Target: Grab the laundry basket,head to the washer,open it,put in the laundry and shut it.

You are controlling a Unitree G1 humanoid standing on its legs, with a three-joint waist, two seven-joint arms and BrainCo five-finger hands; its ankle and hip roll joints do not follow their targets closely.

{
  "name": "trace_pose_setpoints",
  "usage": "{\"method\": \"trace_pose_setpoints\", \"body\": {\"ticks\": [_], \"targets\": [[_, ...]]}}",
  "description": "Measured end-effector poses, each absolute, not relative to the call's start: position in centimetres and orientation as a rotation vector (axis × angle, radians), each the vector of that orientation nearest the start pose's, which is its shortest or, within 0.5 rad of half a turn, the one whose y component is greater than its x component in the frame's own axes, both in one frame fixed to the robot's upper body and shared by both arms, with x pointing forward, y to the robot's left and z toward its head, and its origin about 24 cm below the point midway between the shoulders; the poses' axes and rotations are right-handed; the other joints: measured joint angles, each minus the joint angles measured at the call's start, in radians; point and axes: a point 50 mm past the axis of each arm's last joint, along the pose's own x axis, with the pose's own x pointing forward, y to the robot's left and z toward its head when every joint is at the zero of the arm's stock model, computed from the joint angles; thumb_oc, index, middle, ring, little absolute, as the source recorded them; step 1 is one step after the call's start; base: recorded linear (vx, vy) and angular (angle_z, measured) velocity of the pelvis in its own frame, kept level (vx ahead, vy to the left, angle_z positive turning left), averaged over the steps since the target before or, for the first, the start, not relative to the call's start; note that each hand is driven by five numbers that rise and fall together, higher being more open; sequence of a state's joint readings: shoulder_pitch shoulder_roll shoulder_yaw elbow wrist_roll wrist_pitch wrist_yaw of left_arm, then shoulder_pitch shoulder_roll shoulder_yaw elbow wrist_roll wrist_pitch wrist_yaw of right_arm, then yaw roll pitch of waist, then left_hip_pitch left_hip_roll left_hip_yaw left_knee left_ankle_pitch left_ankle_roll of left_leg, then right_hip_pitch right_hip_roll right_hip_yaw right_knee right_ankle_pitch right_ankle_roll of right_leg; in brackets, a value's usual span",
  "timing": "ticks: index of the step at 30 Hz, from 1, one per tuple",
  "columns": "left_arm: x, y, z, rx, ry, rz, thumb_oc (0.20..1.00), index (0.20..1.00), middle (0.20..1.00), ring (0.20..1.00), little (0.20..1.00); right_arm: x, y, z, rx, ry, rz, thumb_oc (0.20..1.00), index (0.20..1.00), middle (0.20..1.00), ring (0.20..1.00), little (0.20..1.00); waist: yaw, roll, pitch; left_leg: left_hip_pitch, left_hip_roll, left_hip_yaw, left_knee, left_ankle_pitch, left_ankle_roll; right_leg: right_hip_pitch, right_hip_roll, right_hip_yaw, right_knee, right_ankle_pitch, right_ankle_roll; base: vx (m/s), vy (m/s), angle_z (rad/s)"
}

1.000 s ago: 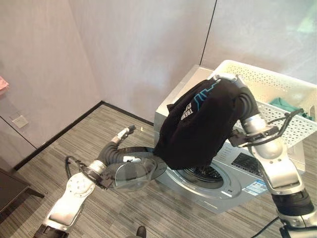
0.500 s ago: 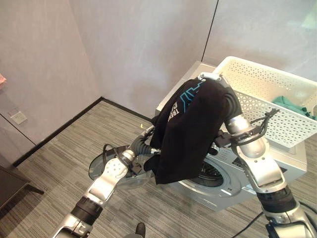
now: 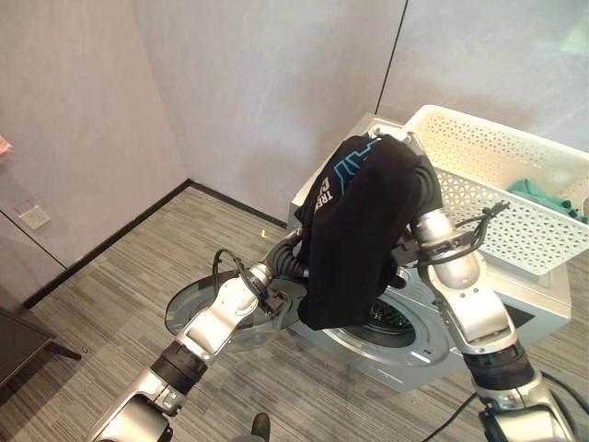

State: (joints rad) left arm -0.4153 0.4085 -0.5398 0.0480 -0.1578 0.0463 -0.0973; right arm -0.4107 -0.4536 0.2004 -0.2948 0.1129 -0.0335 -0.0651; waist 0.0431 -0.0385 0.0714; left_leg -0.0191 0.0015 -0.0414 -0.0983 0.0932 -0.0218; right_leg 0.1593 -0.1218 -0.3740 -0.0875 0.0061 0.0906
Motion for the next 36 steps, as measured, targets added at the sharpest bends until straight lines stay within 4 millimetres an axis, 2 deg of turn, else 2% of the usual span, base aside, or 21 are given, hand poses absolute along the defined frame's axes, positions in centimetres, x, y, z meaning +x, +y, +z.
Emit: {"method": "trace_pose_setpoints", "body": {"ticks": [6,7,8,9,10,13,22,28,29,30,31,36], "targets": [[28.7,8.0,10.4,0.375,-0.177,-0.679,1.0,1.0,1.0,1.0,1.0,27.9,-13.2,20.7,-0.282,-0.65,0.272,0.2,0.2,0.2,0.2,0.2,0.002,-0.002,0.003,-0.001,-0.008,-0.005,0.0,-0.003,0.004,0.005,-0.007,-0.016,0.0,-0.001,0.001,0.0,0.012,0.06],[28.7,7.8,10.4,0.368,-0.177,-0.683,0.58,0.58,0.58,0.58,0.58,27.9,-13.2,20.6,-0.276,-0.647,0.273,0.2,0.2,0.2,0.2,0.2,0.001,-0.004,0.004,-0.001,-0.01,-0.006,0.0,-0.003,0.004,0.006,-0.01,-0.017,0.0,-0.001,0.001,0.01,0.008,0.04],[28.6,7.5,10.3,0.355,-0.178,-0.681,0.423,0.423,0.423,0.423,0.423,27.9,-13.1,20.6,-0.27,-0.645,0.27,0.2,0.2,0.2,0.2,0.2,0.001,-0.004,0.004,0.0,-0.012,-0.006,0.0,-0.003,0.005,0.007,-0.011,-0.018,0.0,-0.001,0.001,0.01,0.004,0.04],[28.7,7.4,10.3,0.353,-0.176,-0.679,0.357,0.357,0.357,0.357,0.357,27.9,-13.1,20.5,-0.265,-0.643,0.27,0.2,0.2,0.2,0.2,0.2,0.001,-0.004,0.005,0.0,-0.013,-0.006,0.0,-0.004,0.005,0.007,-0.013,-0.019,0.0,-0.001,0.001,0.0,0.0,0.0],[28.6,7.0,10.1,0.333,-0.172,-0.683,0.2,0.2,0.2,0.2,0.2,27.9,-12.9,20.4,-0.256,-0.64,0.274,0.2,0.2,0.2,0.2,0.2,0.001,-0.004,0.005,0.0,-0.016,-0.006,0.0,-0.003,0.004,0.007,-0.015,-0.019,0.0,-0.001,0.001,0.0,0.0,0.0],[28.7,6.4,9.4,0.279,-0.141,-0.675,0.2,0.2,0.2,0.2,0.2,27.9,-12.4,20.0,-0.238,-0.628,0.287,0.2,0.2,0.2,0.2,0.2,-0.002,-0.005,0.006,0.0,-0.02,-0.007,0.0,-0.003,0.004,0.009,-0.019,-0.021,0.0,-0.001,0.001,0.0,0.0,0.0],[29.2,7.3,9.6,0.284,-0.151,-0.594,0.2,0.2,0.2,0.2,0.2,28.1,-9.6,17.4,-0.168,-0.516,0.403,0.2,0.2,0.2,0.2,0.2,-0.002,-0.005,0.007,0.002,-0.021,-0.004,0.0,-0.01,0.012,0.009,-0.021,-0.019,0.0,-0.001,0.001,0.0,0.0,0.0],[29.4,7.7,9.7,0.291,-0.155,-0.576,0.2,0.2,0.2,0.2,0.2,28.1,-9.3,17.0,-0.176,-0.498,0.432,0.2,0.2,0.2,0.2,0.2,0.001,-0.012,0.011,0.001,-0.021,-0.004,0.0,-0.011,0.015,0.009,-0.021,-0.02,0.0,-0.001,0.001,0.0,0.0,0.0],[29.5,7.8,9.8,0.295,-0.161,-0.564,0.2,0.2,0.2,0.2,0.2,28.1,-9.5,16.7,-0.181,-0.488,0.431,0.322,0.322,0.322,0.322,0.322,0.001,-0.016,0.014,0.001,-0.021,-0.004,0.0,-0.011,0.015,0.009,-0.021,-0.02,0.0,-0.001,0.001,0.0,0.0,0.0],[29.5,7.9,9.8,0.295,-0.162,-0.559,0.2,0.2,0.2,0.2,0.2,28.1,-9.6,16.6,-0.182,-0.484,0.432,0.564,0.564,0.564,0.564,0.564,0.001,-0.018,0.015,0.001,-0.021,-0.004,0.0,-0.011,0.015,0.009,-0.021,-0.02,0.0,-0.001,0.001,0.0,0.0,0.0],[29.5,8.0,9.8,0.293,-0.163,-0.549,0.2,0.2,0.2,0.2,0.2,28.1,-9.7,16.5,-0.183,-0.478,0.43,1.0,1.0,1.0,1.0,1.0,0.001,-0.02,0.016,0.001,-0.021,-0.004,0.0,-0.011,0.015,0.009,-0.021,-0.02,0.0,-0.001,0.001,0.0,0.0,0.0],[29.5,10.1,9.3,0.266,-0.15,-0.457,0.2,0.2,0.2,0.2,0.2,28.0,-11.3,15.0,-0.261,-0.408,0.443,1.0,1.0,1.0,1.0,1.0,0.001,-0.027,0.02,0.001,-0.021,-0.004,0.0,-0.011,0.014,0.009,-0.021,-0.02,0.0,-0.001,0.001,0.0,0.0,0.0]]}}
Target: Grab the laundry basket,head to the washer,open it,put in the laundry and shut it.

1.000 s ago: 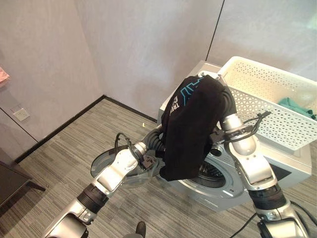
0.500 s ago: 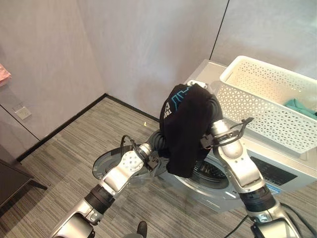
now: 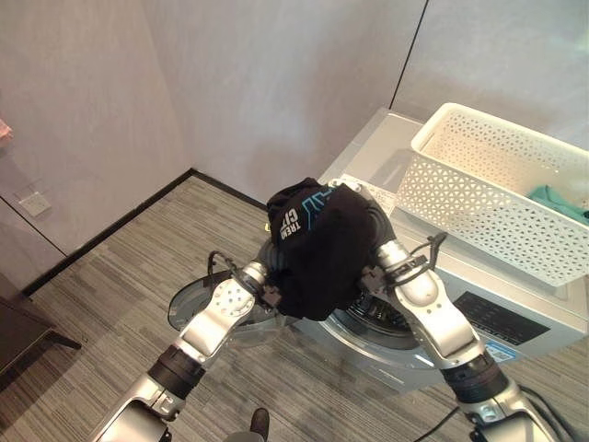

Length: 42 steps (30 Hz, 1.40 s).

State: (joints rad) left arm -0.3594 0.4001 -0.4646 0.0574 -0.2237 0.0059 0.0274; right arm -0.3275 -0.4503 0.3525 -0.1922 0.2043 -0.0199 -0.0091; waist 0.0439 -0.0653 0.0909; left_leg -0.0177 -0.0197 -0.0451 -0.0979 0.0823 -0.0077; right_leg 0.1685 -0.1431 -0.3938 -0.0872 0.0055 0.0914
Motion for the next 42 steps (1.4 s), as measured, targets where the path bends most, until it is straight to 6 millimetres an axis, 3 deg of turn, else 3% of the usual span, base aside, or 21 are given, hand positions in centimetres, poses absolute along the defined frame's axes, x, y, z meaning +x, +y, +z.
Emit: {"method": "trace_pose_setpoints", "body": {"ticks": [6,7,10,11,13,14,16,19,21,24,26,28,31,36,38,42], "targets": [[28.9,11.7,8.3,0.267,-0.12,-0.418,0.2,0.2,0.2,0.2,0.2,27.4,-13.8,13.2,-0.212,-0.3,0.454,1.0,1.0,1.0,1.0,1.0,-0.002,-0.003,0.002,0.001,0.0,0.001,0.0,-0.002,0.003,0.0,0.0,0.001,0.0,0.0,0.0,0.0,0.0,0.0],[28.3,12.3,7.7,0.246,-0.115,-0.403,0.2,0.2,0.2,0.2,0.2,26.7,-15.5,12.2,-0.127,-0.246,0.457,1.0,1.0,1.0,1.0,1.0,-0.001,-0.007,0.002,0.001,0.0,0.001,0.0,-0.001,0.0,0.0,0.0,0.001,0.0,0.0,0.0,0.0,0.0,0.0],[26.0,16.2,4.8,0.21,-0.006,-0.267,0.2,0.2,0.2,0.2,0.2,22.8,-22.3,6.1,0.071,-0.006,0.233,1.0,1.0,1.0,1.0,1.0,-0.01,-0.02,0.008,0.001,0.0,0.006,0.0,-0.007,0.001,-0.002,-0.001,0.004,0.0,0.0,0.0,0.01,0.002,-0.03],[25.6,16.8,4.2,0.206,0.019,-0.245,0.2,0.2,0.2,0.2,0.2,21.5,-23.5,4.9,0.103,0.041,0.182,1.0,1.0,1.0,1.0,1.0,-0.014,-0.021,0.008,0.002,0.0,0.008,0.0,-0.01,0.004,-0.002,-0.002,0.005,0.0,0.0,0.0,0.01,0.008,-0.11],[24.9,17.8,3.5,0.196,0.05,-0.207,0.2,0.2,0.2,0.2,0.2,20.4,-25.2,2.9,0.194,0.089,0.1,1.0,1.0,1.0,1.0,1.0,-0.024,-0.026,0.009,0.009,0.003,0.03,-0.001,-0.016,0.005,-0.003,-0.003,0.023,0.0,-0.001,0.001,0.01,0.006,-0.25],[24.5,18.3,3.1,0.179,0.069,-0.201,0.2,0.2,0.2,0.2,0.2,19.1,-26.4,0.5,0.311,0.13,0.007,1.0,1.0,1.0,1.0,1.0,-0.031,-0.034,0.011,0.015,0.005,0.046,-0.001,-0.018,0.004,-0.003,-0.004,0.035,0.0,-0.004,0.005,-0.01,0.001,-0.3],[24.1,18.7,2.8,0.159,0.086,-0.197,0.2,0.2,0.2,0.2,0.2,17.4,-27.0,-2.0,0.382,0.216,-0.067,1.0,1.0,1.0,1.0,1.0,-0.038,-0.039,0.009,0.016,0.006,0.054,-0.001,-0.019,0.004,-0.007,-0.004,0.039,0.0,-0.006,0.008,-0.03,0.007,-0.18],[23.4,19.2,2.4,0.148,0.098,-0.202,0.2,0.2,0.2,0.2,0.2,12.6,-28.6,-6.9,0.394,0.469,-0.181,1.0,1.0,1.0,1.0,1.0,-0.047,-0.048,0.004,0.013,0.008,0.059,-0.001,-0.019,0.004,-0.013,-0.004,0.05,0.0,-0.009,0.012,-0.02,0.006,-0.06],[23.3,19.6,2.3,0.139,0.104,-0.188,0.2,0.2,0.2,0.2,0.2,10.7,-28.8,-8.7,0.382,0.606,-0.198,1.0,1.0,1.0,1.0,1.0,-0.051,-0.048,0.004,0.012,0.009,0.064,-0.001,-0.02,0.003,-0.015,-0.004,0.055,0.0,-0.011,0.015,-0.02,0.011,-0.11],[23.6,19.2,2.1,0.135,0.111,-0.212,0.2,0.2,0.2,0.2,0.2,7.2,-27.8,-12.9,0.312,0.942,-0.159,1.0,1.0,1.0,1.0,1.0,-0.058,-0.064,-0.02,0.016,0.014,0.078,-0.001,-0.022,0.001,-0.018,-0.002,0.062,0.0,-0.012,0.016,-0.01,0.005,-0.1],[23.5,19.2,2.0,0.128,0.115,-0.218,0.2,0.2,0.2,0.2,0.2,4.6,-26.6,-14.5,0.322,1.093,-0.167,1.0,1.0,1.0,1.0,1.0,-0.055,-0.064,-0.03,0.016,0.014,0.078,-0.001,-0.024,0.002,-0.018,-0.002,0.063,0.0,-0.012,0.016,0.0,0.0,0.0],[23.5,19.1,1.9,0.125,0.119,-0.216,0.2,0.2,0.2,0.2,0.2,3.5,-25.3,-15.4,0.338,1.164,-0.161,1.0,1.0,1.0,1.0,1.0,-0.056,-0.053,-0.036,0.017,0.013,0.078,-0.001,-0.023,0.002,-0.018,-0.003,0.062,0.0,-0.012,0.016,0.0,0.0,0.0],[23.5,18.9,1.5,0.106,0.128,-0.212,0.2,0.2,0.2,0.2,0.2,2.6,-24.3,-16.1,0.309,1.253,-0.143,1.0,1.0,1.0,1.0,1.0,-0.056,-0.032,-0.051,0.017,0.012,0.078,-0.001,-0.021,-0.002,-0.018,-0.004,0.063,0.0,-0.012,0.016,0.0,0.0,0.0],[23.3,17.7,0.9,0.093,0.151,-0.253,0.2,0.2,0.2,0.2,0.2,1.0,-24.4,-16.5,0.199,1.371,-0.107,1.0,1.0,1.0,1.0,1.0,-0.051,-0.004,-0.068,0.018,0.013,0.076,-0.001,-0.021,-0.002,-0.017,-0.003,0.061,0.0,-0.012,0.016,0.0,0.0,0.0],[23.4,16.4,-0.2,0.067,0.196,-0.297,0.2,0.2,0.2,0.2,0.2,0.8,-24.2,-16.6,0.147,1.401,-0.075,1.0,1.0,1.0,1.0,1.0,-0.051,0.002,-0.072,0.018,0.013,0.075,-0.001,-0.021,-0.001,-0.016,-0.002,0.06,0.0,-0.012,0.016,0.0,0.0,0.0],[23.5,11.8,-1.6,0.071,0.265,-0.494,0.2,0.2,0.2,0.2,0.2,1.0,-23.8,-16.9,-0.001,1.452,0.027,1.0,1.0,1.0,1.0,1.0,-0.054,-0.007,-0.074,0.015,0.013,0.068,-0.001,-0.02,-0.002,-0.017,-0.001,0.057,-0.001,-0.012,0.016,0.01,-0.024,0.04]]}}
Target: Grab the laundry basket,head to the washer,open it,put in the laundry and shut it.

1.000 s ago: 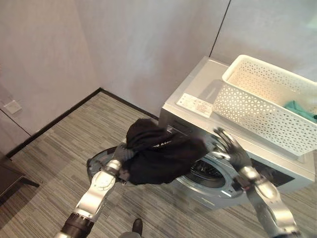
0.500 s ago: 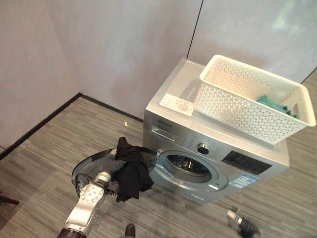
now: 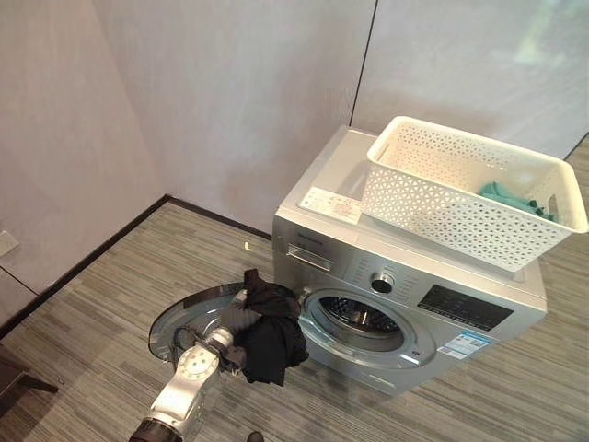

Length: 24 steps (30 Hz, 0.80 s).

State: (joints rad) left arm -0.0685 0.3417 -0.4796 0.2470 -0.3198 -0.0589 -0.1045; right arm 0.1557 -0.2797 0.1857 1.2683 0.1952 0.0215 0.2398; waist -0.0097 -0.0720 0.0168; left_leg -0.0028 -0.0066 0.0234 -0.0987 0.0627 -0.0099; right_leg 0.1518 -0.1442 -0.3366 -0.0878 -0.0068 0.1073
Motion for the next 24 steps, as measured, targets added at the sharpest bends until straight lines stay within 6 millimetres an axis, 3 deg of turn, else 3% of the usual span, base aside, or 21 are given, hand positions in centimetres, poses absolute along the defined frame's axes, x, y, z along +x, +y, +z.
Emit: {"method": "trace_pose_setpoints", "body": {"ticks": [2,5,6,7,10,12,13,16,18,21,24], "targets": [[22.6,9.0,-2.2,0.099,0.304,-0.675,0.2,0.2,0.2,0.2,0.2,1.8,-23.9,-16.8,-0.064,1.444,0.075,1.0,1.0,1.0,1.0,1.0,-0.01,-0.005,0.001,-0.001,0.001,-0.005,0.0,0.001,-0.002,-0.001,0.001,0.0,0.0,0.0,-0.001,-0.01,-0.016,-0.02],[22.4,5.5,-1.4,0.08,0.269,-0.812,0.2,0.2,0.2,0.2,0.2,2.3,-23.9,-16.8,-0.116,1.433,0.091,1.0,1.0,1.0,1.0,1.0,-0.019,-0.005,0.012,-0.043,0.005,-0.009,0.0,0.011,-0.011,-0.043,0.006,0.0,0.0,-0.001,-0.002,-0.09,-0.039,0.04],[22.3,4.3,-1.1,0.095,0.256,-0.872,0.2,0.2,0.2,0.2,0.2,3.1,-24.0,-16.7,-0.14,1.411,0.099,1.0,1.0,1.0,1.0,1.0,-0.021,-0.004,0.028,-0.068,0.007,-0.012,0.001,0.022,-0.009,-0.065,0.009,-0.003,0.0,0.006,-0.004,-0.16,-0.053,0.1],[22.7,3.6,-0.6,0.083,0.235,-0.881,0.2,0.2,0.2,0.2,0.2,5.0,-23.8,-16.6,-0.159,1.361,0.113,1.0,1.0,1.0,1.0,1.0,-0.034,-0.006,0.089,-0.091,0.013,-0.012,0.005,0.037,-0.011,-0.089,0.016,-0.002,0.0,0.013,-0.009,-0.24,-0.085,0.07],[24.0,4.2,-0.2,0.067,0.225,-0.824,0.2,0.2,0.2,0.2,0.2,7.4,-23.9,-16.0,-0.205,1.279,0.128,1.0,1.0,1.0,1.0,1.0,-0.029,-0.003,0.174,-0.176,0.035,-0.011,0.021,0.06,-0.02,-0.187,0.032,0.0,0.037,0.022,-0.013,-0.21,-0.068,-0.02],[25.2,6.0,-1.3,0.097,0.285,-0.723,0.2,0.2,0.2,0.2,0.2,9.6,-23.6,-15.7,-0.235,1.238,0.156,1.0,1.0,1.0,1.0,1.0,-0.029,-0.015,0.258,-0.218,0.051,-0.012,0.034,0.074,-0.026,-0.227,0.047,0.001,0.047,0.029,-0.027,-0.43,-0.112,-0.04],[26.2,6.5,-1.3,0.096,0.29,-0.655,0.2,0.2,0.2,0.2,0.2,11.7,-23.8,-15.1,-0.268,1.199,0.167,1.0,1.0,1.0,1.0,1.0,-0.029,-0.02,0.304,-0.286,0.06,0.016,0.123,0.064,-0.032,-0.309,0.032,0.013,0.149,-0.004,-0.043,-0.38,-0.116,-0.27],[30.2,7.0,1.3,0.155,0.219,-0.567,0.2,0.2,0.2,0.2,0.2,17.2,-23.2,-13.4,-0.376,1.082,0.222,1.0,1.0,1.0,1.0,1.0,-0.018,-0.033,0.368,-0.433,0.1,0.045,0.284,-0.006,-0.03,-0.467,0.045,0.058,0.302,-0.051,-0.06,-0.1,-0.046,-0.4],[33.1,7.5,4.2,0.188,0.14,-0.486,0.2,0.2,0.2,0.2,0.2,21.0,-22.1,-11.7,-0.405,0.974,0.242,1.0,1.0,1.0,1.0,1.0,-0.034,-0.053,0.409,-0.474,0.11,0.047,0.297,0.001,-0.036,-0.535,0.047,0.073,0.363,-0.057,-0.07,-0.15,-0.087,-0.23],[36.1,7.6,7.7,0.204,0.046,-0.376,0.2,0.2,0.2,0.2,0.2,22.9,-21.5,-10.5,-0.48,0.905,0.316,1.0,1.0,1.0,1.0,1.0,-0.042,-0.081,0.41,-0.564,0.12,0.049,0.34,-0.005,-0.034,-0.65,0.04,0.082,0.461,-0.09,-0.087,-0.09,-0.056,-0.06],[37.3,7.9,10.0,0.186,-0.031,-0.313,0.2,0.2,0.2,0.2,0.2,23.9,-21.0,-9.9,-0.489,0.863,0.3,1.0,1.0,1.0,1.0,1.0,-0.056,-0.092,0.412,-0.624,0.126,0.04,0.357,0.0,-0.039,-0.718,0.038,0.076,0.512,-0.103,-0.099,-0.06,-0.031,0.09]]}}
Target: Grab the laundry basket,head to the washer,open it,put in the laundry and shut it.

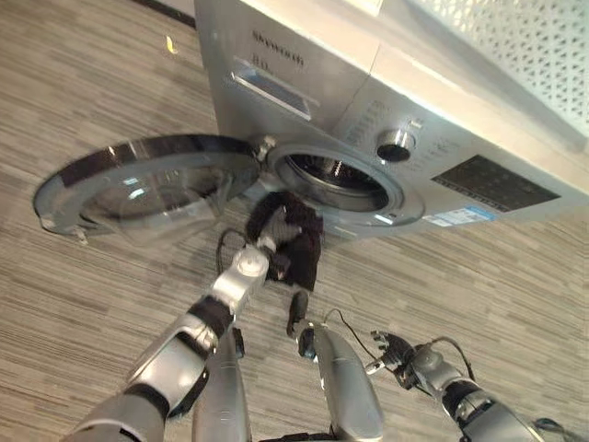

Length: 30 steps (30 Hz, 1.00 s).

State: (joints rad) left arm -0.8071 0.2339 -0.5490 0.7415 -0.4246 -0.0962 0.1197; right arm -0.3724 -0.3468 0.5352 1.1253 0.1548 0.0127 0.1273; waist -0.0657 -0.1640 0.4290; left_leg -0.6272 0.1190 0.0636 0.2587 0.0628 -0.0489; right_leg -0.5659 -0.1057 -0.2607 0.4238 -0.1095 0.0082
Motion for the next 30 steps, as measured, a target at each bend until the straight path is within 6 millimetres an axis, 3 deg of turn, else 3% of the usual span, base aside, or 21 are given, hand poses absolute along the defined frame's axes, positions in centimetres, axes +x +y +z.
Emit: {"method": "trace_pose_setpoints", "body": {"ticks": [3,11,16,18,23,26,29,30], "targets": [[38.0,7.9,11.4,0.19,-0.067,-0.269,0.2,0.2,0.2,0.2,0.2,25.6,-20.0,-8.9,-0.515,0.798,0.289,1.0,1.0,1.0,1.0,1.0,-0.007,0.0,0.0,-0.04,0.005,0.002,0.002,0.0,0.0,-0.05,0.002,0.001,0.013,0.002,-0.008,-0.04,-0.009,0.01],[39.3,7.9,15.3,0.169,-0.184,-0.186,0.2,0.2,0.2,0.2,0.2,27.2,-18.8,-7.5,-0.556,0.698,0.302,1.0,1.0,1.0,1.0,1.0,-0.049,-0.02,-0.027,-0.184,0.007,0.004,0.049,0.013,0.015,-0.185,0.002,0.008,0.038,0.002,-0.004,-0.05,-0.022,-0.01],[40.6,9.4,17.8,0.1,-0.208,-0.062,0.2,0.2,0.2,0.2,0.2,29.8,-16.4,-5.0,-0.602,0.537,0.353,1.0,1.0,1.0,1.0,1.0,-0.082,-0.043,-0.033,-0.249,0.029,0.054,0.122,-0.025,0.028,-0.263,0.018,0.072,0.05,0.015,0.006,-0.03,0.004,-0.32],[40.9,8.9,20.7,0.044,-0.285,-0.051,0.2,0.2,0.2,0.2,0.2,30.4,-15.2,-4.2,-0.598,0.485,0.364,1.0,1.0,1.0,1.0,1.0,-0.104,-0.043,-0.032,-0.285,0.038,0.078,0.123,-0.029,0.03,-0.309,0.026,0.098,0.035,0.038,0.009,0.02,-0.044,-0.37],[41.0,8.0,23.5,-0.021,-0.345,-0.045,0.2,0.2,0.2,0.2,0.2,30.3,-14.6,-4.5,-0.629,0.484,0.373,1.0,1.0,1.0,1.0,1.0,-0.13,-0.048,-0.03,-0.334,0.047,0.089,0.104,-0.02,0.029,-0.355,0.042,0.113,-0.007,0.073,0.013,0.04,-0.003,-0.11],[41.5,8.7,28.1,-0.137,-0.399,0.002,0.2,0.2,0.2,0.2,0.2,30.7,-14.3,-4.0,-0.634,0.462,0.379,1.0,1.0,1.0,1.0,1.0,-0.169,-0.049,-0.029,-0.337,0.043,0.103,0.068,-0.004,0.034,-0.356,0.044,0.12,-0.059,0.101,0.019,0.03,-0.001,-0.08],[40.7,8.5,33.1,-0.256,-0.512,-0.007,0.2,0.2,0.2,0.2,0.2,31.0,-14.5,-3.7,-0.642,0.448,0.363,1.0,1.0,1.0,1.0,1.0,-0.174,-0.049,-0.029,-0.332,0.044,0.117,0.034,0.004,0.034,-0.354,0.051,0.136,-0.104,0.124,0.025,0.07,-0.027,-0.11],[40.7,8.6,33.2,-0.295,-0.509,-0.008,0.2,0.2,0.2,0.2,0.2,31.0,-14.4,-3.7,-0.641,0.444,0.36,1.0,1.0,1.0,1.0,1.0,-0.177,-0.049,-0.029,-0.331,0.044,0.117,0.026,0.005,0.032,-0.354,0.052,0.136,-0.111,0.125,0.025,0.09,-0.049,-0.03]]}}
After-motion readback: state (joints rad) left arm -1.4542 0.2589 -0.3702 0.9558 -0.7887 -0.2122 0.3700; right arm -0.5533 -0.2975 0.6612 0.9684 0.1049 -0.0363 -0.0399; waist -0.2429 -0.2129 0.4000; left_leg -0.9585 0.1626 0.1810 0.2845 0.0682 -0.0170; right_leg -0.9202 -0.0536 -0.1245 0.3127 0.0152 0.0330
